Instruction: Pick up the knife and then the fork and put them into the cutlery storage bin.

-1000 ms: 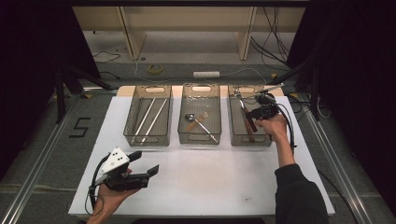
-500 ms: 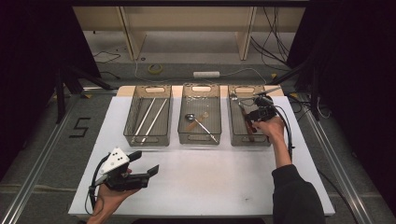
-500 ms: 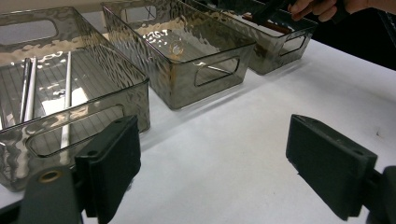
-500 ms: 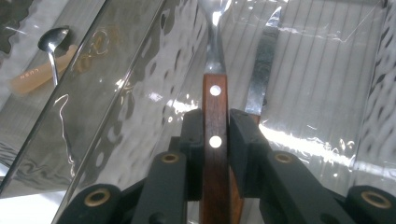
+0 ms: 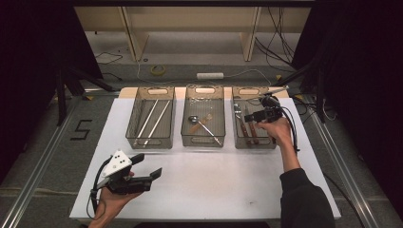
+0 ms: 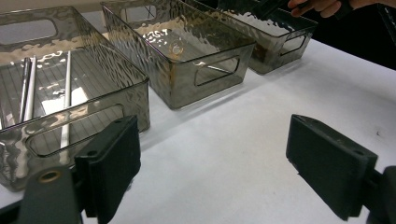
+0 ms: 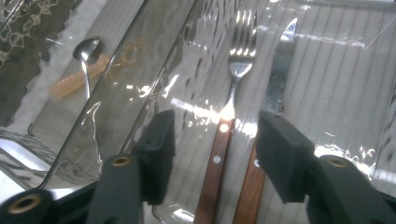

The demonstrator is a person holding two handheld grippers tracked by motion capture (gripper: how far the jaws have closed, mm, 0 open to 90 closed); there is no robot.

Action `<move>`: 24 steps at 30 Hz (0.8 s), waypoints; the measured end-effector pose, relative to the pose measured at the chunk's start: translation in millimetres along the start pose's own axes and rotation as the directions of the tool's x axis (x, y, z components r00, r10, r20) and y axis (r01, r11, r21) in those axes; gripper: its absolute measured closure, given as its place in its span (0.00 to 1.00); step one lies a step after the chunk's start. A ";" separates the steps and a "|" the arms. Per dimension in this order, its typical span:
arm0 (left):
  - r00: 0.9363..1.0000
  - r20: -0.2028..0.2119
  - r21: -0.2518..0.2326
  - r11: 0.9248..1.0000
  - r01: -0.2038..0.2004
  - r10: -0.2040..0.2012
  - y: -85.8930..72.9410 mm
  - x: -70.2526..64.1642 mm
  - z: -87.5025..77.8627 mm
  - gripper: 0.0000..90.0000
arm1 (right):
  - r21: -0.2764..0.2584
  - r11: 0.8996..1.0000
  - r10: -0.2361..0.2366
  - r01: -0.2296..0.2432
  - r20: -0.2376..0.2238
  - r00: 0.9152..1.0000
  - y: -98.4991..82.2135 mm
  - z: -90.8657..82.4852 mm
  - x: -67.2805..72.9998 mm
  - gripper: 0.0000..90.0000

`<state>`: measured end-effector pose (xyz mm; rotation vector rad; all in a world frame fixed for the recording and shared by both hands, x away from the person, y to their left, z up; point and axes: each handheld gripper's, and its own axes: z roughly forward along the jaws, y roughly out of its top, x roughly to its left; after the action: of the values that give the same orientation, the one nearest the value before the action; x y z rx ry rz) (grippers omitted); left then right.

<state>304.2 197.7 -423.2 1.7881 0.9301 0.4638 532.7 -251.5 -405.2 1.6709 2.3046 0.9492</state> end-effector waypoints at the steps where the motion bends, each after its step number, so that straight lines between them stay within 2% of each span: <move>1: 1.000 0.000 0.000 1.000 0.000 0.000 0.0 -0.1 0.0 0.19 | -0.004 1.000 -0.003 0.003 0.001 1.000 -0.2 -1.0 0.3 0.50; 9: 1.000 -0.001 0.002 1.000 0.000 0.000 -0.1 0.2 0.1 0.19 | -0.015 0.999 -0.034 0.034 0.004 0.999 -2.1 -9.2 2.7 0.43; 15: 1.000 -0.001 -0.001 1.000 0.000 0.000 -0.1 0.0 0.0 0.19 | -0.033 0.998 -0.061 0.061 0.000 0.998 -4.8 -16.9 8.6 0.40; 22: 1.000 -0.001 0.001 1.000 -0.001 0.001 -0.2 0.0 0.0 0.19 | -0.072 0.991 -0.111 0.109 -0.022 0.994 -9.7 -26.4 21.2 0.38; 24: 1.000 -0.001 0.002 1.000 0.000 0.000 -0.2 0.1 0.0 0.19 | -0.085 0.990 -0.117 0.113 -0.045 0.992 -12.0 -27.7 24.8 0.38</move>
<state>304.2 197.8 -423.4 1.7898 0.9314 0.4643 501.0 -242.7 -384.0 1.4812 2.3308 1.0576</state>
